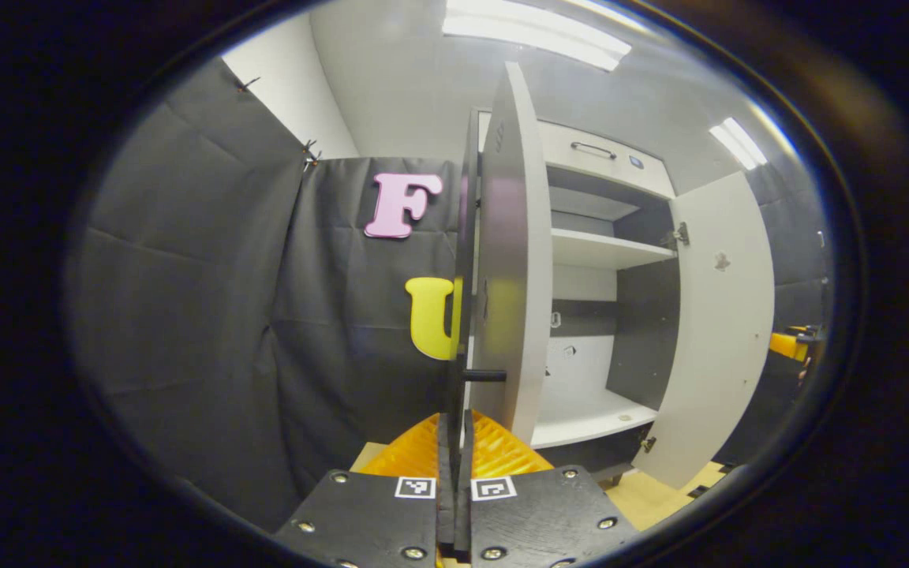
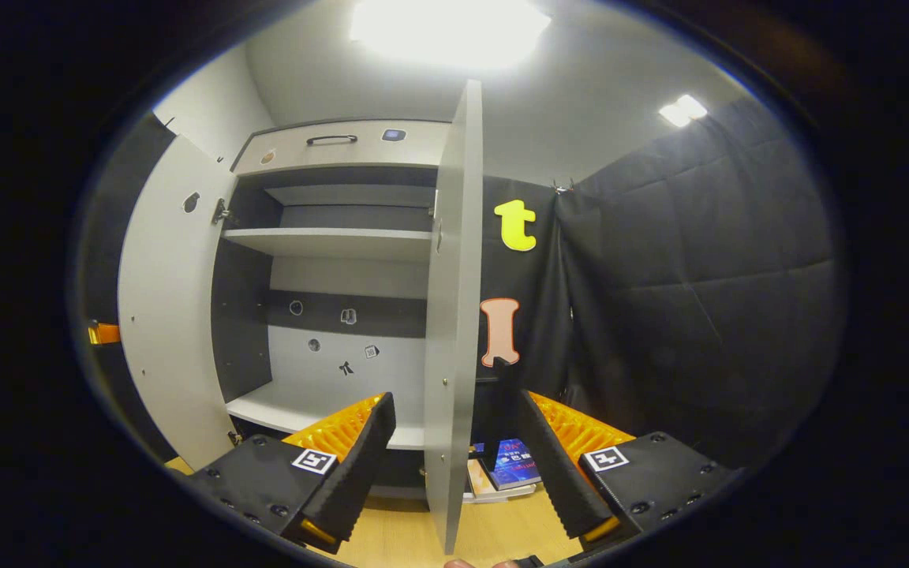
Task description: Open the right door of the double-door shoe cabinet with the right hand, and open the left door with the left hand.
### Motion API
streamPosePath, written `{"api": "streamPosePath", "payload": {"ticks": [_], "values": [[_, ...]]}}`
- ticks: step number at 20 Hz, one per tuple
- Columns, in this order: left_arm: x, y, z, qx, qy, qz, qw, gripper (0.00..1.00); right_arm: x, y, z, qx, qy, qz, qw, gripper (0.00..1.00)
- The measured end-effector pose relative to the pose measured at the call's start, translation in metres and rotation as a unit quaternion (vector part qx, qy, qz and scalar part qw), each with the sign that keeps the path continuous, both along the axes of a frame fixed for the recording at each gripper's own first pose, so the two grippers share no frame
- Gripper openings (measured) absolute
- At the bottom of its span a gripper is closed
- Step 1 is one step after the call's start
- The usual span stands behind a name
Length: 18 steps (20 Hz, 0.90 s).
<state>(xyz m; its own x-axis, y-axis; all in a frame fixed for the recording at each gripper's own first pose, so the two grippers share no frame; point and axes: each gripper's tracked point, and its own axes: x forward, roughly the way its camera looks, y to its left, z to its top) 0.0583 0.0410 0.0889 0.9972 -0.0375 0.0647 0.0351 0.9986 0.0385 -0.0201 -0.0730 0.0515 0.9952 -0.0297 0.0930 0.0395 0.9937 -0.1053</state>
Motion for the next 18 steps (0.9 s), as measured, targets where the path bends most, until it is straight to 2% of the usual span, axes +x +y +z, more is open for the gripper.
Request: {"api": "streamPosePath", "payload": {"ticks": [3, 4, 5, 6, 9, 11, 12, 13, 14, 15, 18], "values": [[-0.012, -0.011, 0.013, 0.0, -0.007, 0.025, 1.0, 0.01, 0.004, -0.006, -0.002, 0.003, -0.001, 0.014, 1.0, 0.96], [-0.015, -0.013, 0.019, 0.003, -0.013, 0.034, 0.999, 0.01, 0.003, -0.007, 0.0, 0.01, -0.002, 0.021, 1.0, 1.0], [-0.019, -0.017, 0.025, 0.006, -0.017, 0.041, 0.999, 0.01, 0.005, -0.009, 0.001, 0.02, -0.001, 0.027, 0.999, 0.97], [-0.024, -0.022, 0.027, 0.009, -0.021, 0.049, 0.999, 0.01, 0.006, -0.013, 0.0, 0.027, 0.002, 0.031, 0.999, 1.0], [-0.044, -0.044, 0.028, 0.016, -0.029, 0.056, 0.998, 0.01, 0.008, -0.036, -0.003, 0.029, 0.007, 0.009, 1.0, 1.0], [-0.055, -0.054, 0.024, 0.016, -0.031, 0.068, 0.997, 0.0, 0.011, -0.035, -0.01, 0.04, 0.016, 0.026, 0.999, 0.98], [-0.064, -0.059, 0.025, 0.014, -0.039, 0.072, 0.997, 0.14, 0.011, -0.034, -0.013, 0.047, 0.023, 0.037, 0.998, 0.98], [-0.071, -0.065, 0.026, 0.011, -0.047, 0.077, 0.996, 0.28, 0.009, -0.034, -0.016, 0.053, 0.029, 0.048, 0.997, 0.92], [-0.079, -0.07, 0.024, 0.004, -0.052, 0.087, 0.995, 0.42, 0.007, -0.035, -0.02, 0.057, 0.035, 0.059, 0.996, 0.92], [-0.091, -0.073, 0.022, -0.004, -0.056, 0.1, 0.993, 0.56, 0.005, -0.035, -0.026, 0.06, 0.044, 0.069, 0.995, 0.98], [-0.099, -0.085, 0.008, -0.033, -0.055, 0.112, 0.992, 0.97, 0.002, -0.036, -0.042, 0.064, 0.064, 0.091, 0.992, 0.98]]}}
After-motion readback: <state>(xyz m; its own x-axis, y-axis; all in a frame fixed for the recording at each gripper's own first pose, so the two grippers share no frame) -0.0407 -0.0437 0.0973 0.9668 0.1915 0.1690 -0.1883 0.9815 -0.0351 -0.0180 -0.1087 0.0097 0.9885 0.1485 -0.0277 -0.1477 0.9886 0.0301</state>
